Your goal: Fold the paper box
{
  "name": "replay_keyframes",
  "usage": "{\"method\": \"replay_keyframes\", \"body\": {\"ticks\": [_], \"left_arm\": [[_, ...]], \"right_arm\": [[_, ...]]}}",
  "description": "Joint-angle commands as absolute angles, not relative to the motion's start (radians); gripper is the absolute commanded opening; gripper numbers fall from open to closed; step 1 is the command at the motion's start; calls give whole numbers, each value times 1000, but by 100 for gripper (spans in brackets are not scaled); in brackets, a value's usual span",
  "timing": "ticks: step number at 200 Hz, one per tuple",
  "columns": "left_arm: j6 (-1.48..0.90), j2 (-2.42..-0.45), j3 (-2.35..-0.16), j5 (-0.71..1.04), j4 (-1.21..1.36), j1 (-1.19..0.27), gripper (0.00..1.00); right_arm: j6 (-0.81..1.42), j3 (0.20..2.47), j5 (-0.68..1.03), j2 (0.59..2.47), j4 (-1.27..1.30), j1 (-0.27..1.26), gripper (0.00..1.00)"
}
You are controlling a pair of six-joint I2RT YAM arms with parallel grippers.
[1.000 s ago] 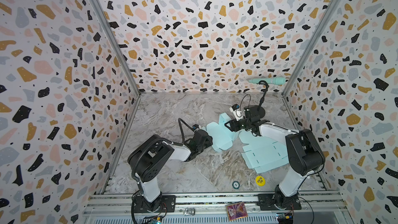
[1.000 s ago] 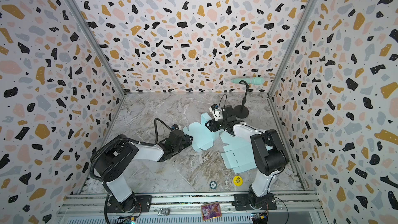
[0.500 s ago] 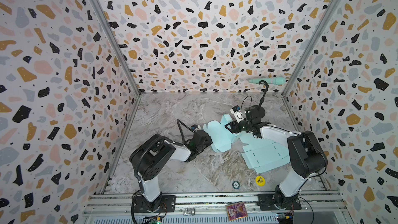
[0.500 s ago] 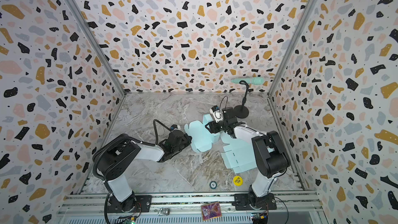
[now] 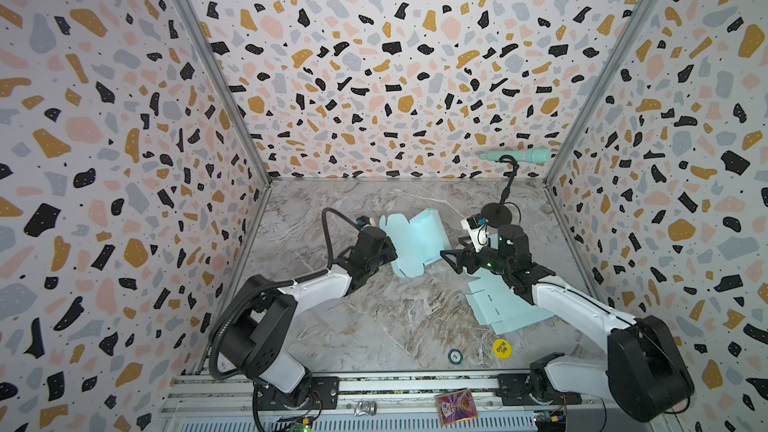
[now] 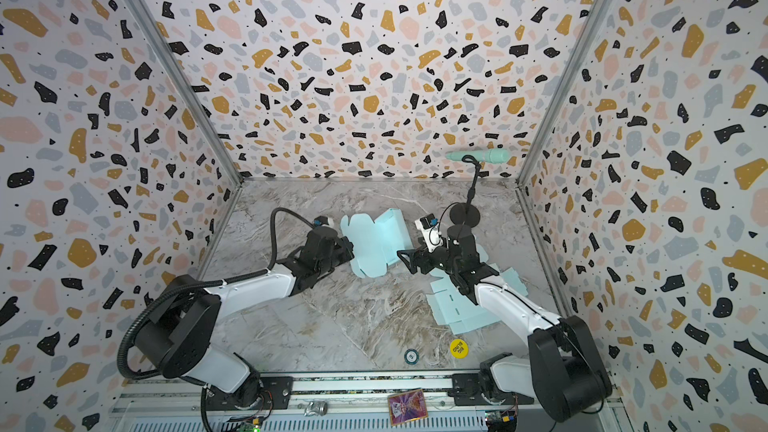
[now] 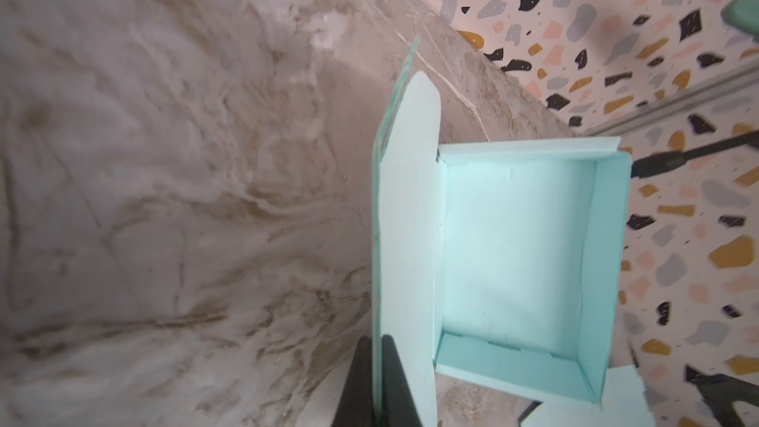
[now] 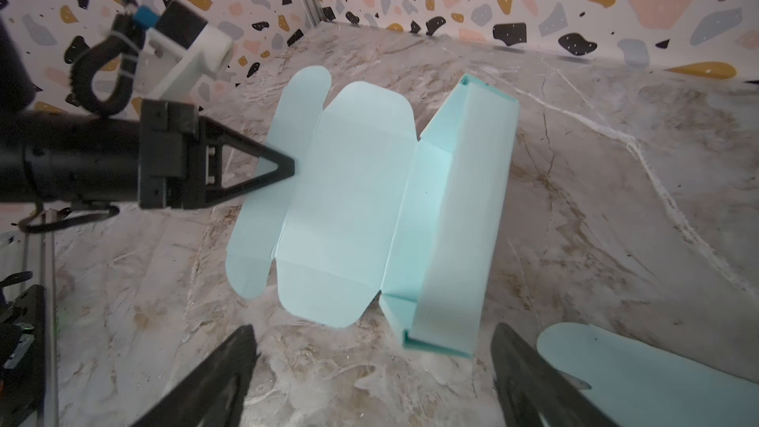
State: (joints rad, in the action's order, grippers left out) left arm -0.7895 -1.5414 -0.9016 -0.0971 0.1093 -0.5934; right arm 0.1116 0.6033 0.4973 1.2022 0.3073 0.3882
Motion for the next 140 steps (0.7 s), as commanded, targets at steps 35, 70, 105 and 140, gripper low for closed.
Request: {"method": "replay_keyframes", "body": {"ticks": [35, 70, 105, 140], "left_arm": [[-256, -1489, -1262, -222, -617, -595, 0], [-133, -1465, -1330, -255, -803, -609, 0], [-65, -1462, -1312, -254, -839, -626, 0], [12, -1476, -1326, -257, -827, -670, 0]], "right_arm": [[101, 504, 580, 1072, 742, 393, 93], [103, 586, 723, 1208, 848, 395, 92], [44, 598, 813, 1262, 908, 400, 91], [-69, 605, 866, 1269, 846, 399, 90]]}}
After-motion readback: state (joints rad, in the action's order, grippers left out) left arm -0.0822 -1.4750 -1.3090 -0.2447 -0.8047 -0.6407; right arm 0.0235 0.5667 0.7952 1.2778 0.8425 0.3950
